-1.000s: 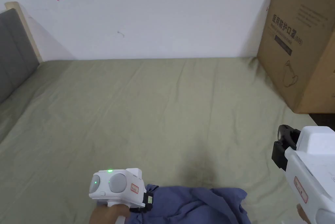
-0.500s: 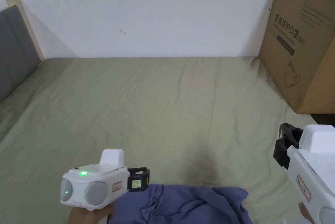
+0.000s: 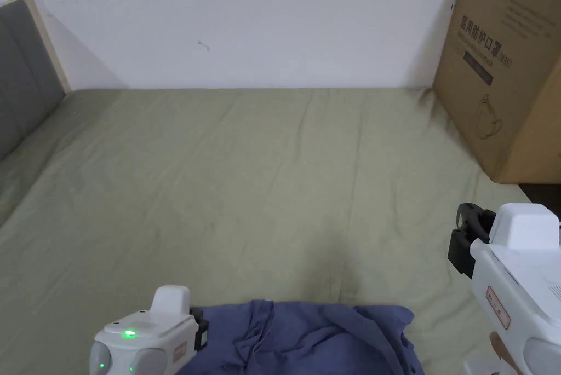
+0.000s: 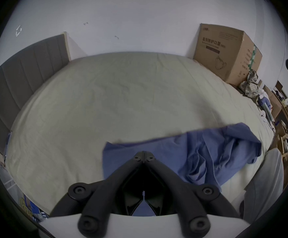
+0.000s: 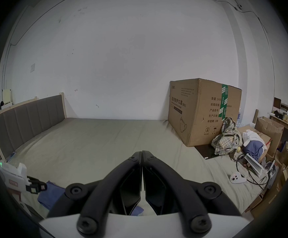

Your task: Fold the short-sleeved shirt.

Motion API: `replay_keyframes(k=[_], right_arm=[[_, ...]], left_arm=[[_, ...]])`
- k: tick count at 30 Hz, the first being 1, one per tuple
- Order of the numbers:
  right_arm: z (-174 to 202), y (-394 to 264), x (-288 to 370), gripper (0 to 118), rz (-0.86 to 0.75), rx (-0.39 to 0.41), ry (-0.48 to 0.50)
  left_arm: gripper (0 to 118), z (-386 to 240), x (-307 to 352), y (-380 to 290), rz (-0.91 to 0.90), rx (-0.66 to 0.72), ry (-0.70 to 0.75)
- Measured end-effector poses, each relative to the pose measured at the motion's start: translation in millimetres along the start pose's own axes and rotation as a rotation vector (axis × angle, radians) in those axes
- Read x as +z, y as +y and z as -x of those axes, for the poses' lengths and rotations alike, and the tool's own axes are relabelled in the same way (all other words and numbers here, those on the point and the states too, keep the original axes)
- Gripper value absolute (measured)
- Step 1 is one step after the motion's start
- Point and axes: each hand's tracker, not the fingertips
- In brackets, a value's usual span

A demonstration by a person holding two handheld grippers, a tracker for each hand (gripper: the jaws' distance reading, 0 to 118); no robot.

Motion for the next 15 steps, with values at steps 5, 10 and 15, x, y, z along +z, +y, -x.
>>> replay_keyframes(k=[5,10,15], right_arm=[[-2.9,-0.2,0.9,0,0.008,0.003,-0.007],[-6.4,0.1,0.0,0,0.011,0.008,-0.018],[-8.5,-1.4,-0.2,0,0.011,-0.001,-0.024]], left_arm=[[0,-30.0,-23.8,-10.2,0.077,-0.084,-0.072],[0,-65.6,-38.5,-16.3,0.132,-0.125,-0.166],[0,-89.6,-46.9,-17.8,0.142,-0.129,-0.191]])
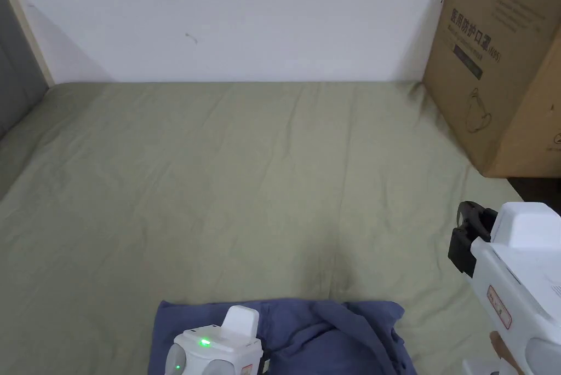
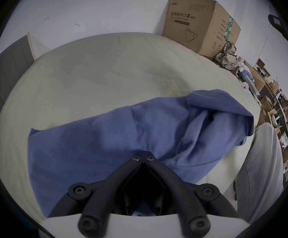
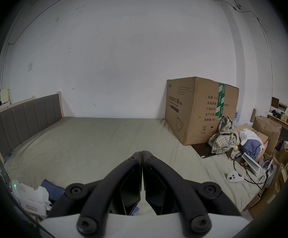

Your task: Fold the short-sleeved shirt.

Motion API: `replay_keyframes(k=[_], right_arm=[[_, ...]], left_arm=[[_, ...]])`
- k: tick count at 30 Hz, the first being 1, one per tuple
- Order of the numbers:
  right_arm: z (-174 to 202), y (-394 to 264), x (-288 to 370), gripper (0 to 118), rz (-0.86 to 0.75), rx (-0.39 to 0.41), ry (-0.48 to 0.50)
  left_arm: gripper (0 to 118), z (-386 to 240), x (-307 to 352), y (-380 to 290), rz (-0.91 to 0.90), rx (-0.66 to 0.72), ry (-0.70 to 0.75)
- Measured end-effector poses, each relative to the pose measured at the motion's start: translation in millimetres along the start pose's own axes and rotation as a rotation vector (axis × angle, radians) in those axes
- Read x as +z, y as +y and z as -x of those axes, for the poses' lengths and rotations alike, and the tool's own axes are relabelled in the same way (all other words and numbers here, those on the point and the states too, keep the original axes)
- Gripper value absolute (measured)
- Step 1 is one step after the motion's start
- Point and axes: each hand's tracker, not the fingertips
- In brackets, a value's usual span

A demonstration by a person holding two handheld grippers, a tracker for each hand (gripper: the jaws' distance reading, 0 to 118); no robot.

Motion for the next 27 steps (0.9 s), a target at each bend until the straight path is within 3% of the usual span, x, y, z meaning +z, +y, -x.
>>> replay_keyframes(k=[5,13,20,23,25,26,27], right_arm=[[0.8,-0.4,-0.7,0,0.006,0.002,0.001],[10.1,3.7,-6.0,0,0.001,0.005,0.018],[25.1,4.0,-14.4,0,0.008,0.003,0.055],[31.7,3.2,-16.9,0,0.015,0.003,0.068],[34.7,2.2,-18.7,0,0.02,0.0,0.08],[36.6,1.7,-19.5,0,0.024,0.0,0.085],[38.3,1.4,-20.3,0,0.028,0.003,0.087]], left_arm=[[0,7.6,5.1,3.7,-0.01,0.03,-0.012],[0,74.8,86.2,30.6,-0.199,0.379,-0.121],[0,165.3,110.3,18.3,-0.166,0.549,-0.236],[16,194.0,104.9,5.4,-0.117,0.615,-0.253],[60,207.8,99.0,-3.6,-0.09,0.648,-0.272],[60,214.4,94.8,-8.5,-0.081,0.669,-0.269],[68,219.2,90.4,-12.6,-0.066,0.68,-0.266]])
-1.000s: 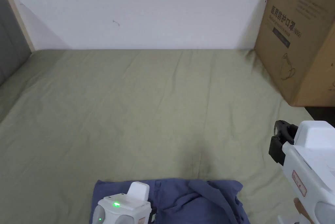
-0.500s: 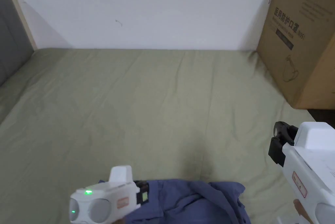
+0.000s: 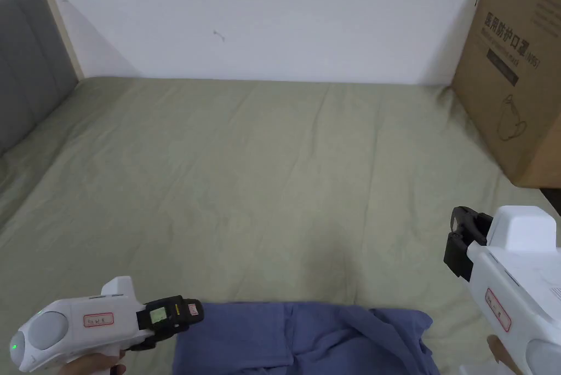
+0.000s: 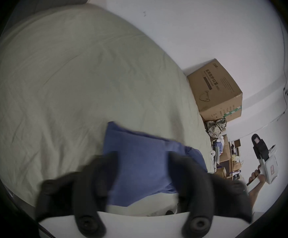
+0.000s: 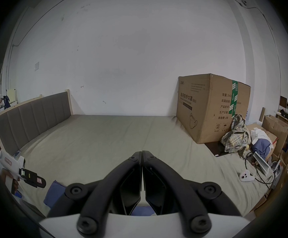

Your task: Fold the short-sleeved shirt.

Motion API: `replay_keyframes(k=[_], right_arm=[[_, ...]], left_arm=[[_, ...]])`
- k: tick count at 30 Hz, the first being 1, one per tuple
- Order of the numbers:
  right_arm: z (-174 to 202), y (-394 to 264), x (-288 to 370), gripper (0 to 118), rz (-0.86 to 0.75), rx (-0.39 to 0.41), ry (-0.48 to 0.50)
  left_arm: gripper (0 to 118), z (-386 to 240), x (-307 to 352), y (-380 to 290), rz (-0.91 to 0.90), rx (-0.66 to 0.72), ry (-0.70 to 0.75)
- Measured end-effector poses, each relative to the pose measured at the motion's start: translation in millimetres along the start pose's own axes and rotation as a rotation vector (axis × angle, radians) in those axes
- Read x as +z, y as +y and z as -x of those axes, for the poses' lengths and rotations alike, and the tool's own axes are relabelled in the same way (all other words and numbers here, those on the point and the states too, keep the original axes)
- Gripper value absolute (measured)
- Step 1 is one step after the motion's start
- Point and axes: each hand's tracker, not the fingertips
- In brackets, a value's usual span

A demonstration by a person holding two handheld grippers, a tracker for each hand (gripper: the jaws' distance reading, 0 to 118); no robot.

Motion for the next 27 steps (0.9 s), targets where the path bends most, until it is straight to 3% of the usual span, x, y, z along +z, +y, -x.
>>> replay_keyframes(k=[2,3,7,12,15,18,27], right_arm=[[2.9,-0.7,-2.1,0,0.007,0.009,0.001],[4.4,-0.5,-2.9,0,0.011,0.013,0.003],[7.0,0.4,-7.4,0,0.026,0.028,0.003],[8.0,1.8,-9.8,0,0.036,0.029,-0.006],[7.2,0.6,-12.4,0,0.043,0.03,-0.011],[5.6,-0.9,-13.9,0,0.05,0.027,-0.013],[1.3,3.4,-10.4,0,0.043,0.019,-0.014]], left_arm=[[97,13.5,-6.8,-2.2,0.013,0.017,0.015],[101,19.3,-9.5,-3.1,0.013,0.017,0.014],[98,34.5,-24.6,-7.6,0.062,0.045,0.002],[61,38.3,-38.8,-13.8,0.049,-0.012,-0.016],[45,33.7,-51.1,-15.6,0.094,-0.015,-0.058],[18,29.9,-57.5,-16.7,0.097,-0.054,-0.017],[10,-6.5,-28.4,-19.0,0.042,-0.179,0.044]])
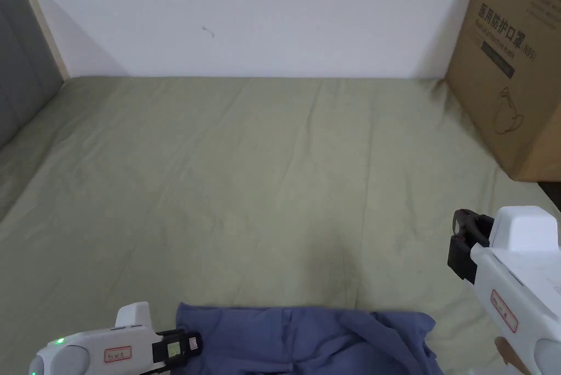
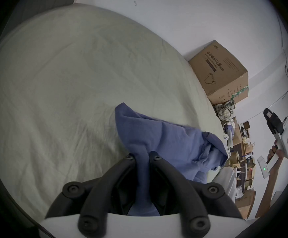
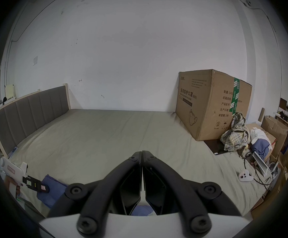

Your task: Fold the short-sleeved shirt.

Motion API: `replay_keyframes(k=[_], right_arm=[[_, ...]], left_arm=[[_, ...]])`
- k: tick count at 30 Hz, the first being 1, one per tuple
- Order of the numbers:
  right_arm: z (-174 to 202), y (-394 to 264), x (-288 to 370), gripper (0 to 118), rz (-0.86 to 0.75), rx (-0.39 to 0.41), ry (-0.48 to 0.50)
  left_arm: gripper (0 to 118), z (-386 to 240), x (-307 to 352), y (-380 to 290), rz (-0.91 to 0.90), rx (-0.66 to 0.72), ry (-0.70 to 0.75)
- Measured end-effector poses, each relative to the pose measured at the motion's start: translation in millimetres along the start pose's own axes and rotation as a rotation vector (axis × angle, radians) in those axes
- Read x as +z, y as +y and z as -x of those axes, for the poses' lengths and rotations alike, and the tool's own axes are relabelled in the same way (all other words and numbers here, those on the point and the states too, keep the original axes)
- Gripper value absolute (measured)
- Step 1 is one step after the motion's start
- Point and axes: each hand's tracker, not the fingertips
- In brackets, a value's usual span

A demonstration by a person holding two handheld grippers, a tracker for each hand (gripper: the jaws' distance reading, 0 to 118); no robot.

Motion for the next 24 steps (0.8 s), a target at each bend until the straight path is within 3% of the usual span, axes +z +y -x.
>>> replay_keyframes(k=[9,14,24], right_arm=[[-5.7,3.8,7.1,0,-0.031,-0.014,0.019],[-9.5,2.3,8.2,0,-0.044,-0.024,0.029],[-26.2,0.1,15.5,0,-0.056,-0.053,0.018]], left_arm=[[10,-3.6,77.9,30.4,-0.058,-0.066,0.15],[10,-52.8,104.4,38.2,-0.073,-0.11,0.214],[10,-163.6,31.3,42.5,0.023,-0.283,0.168]])
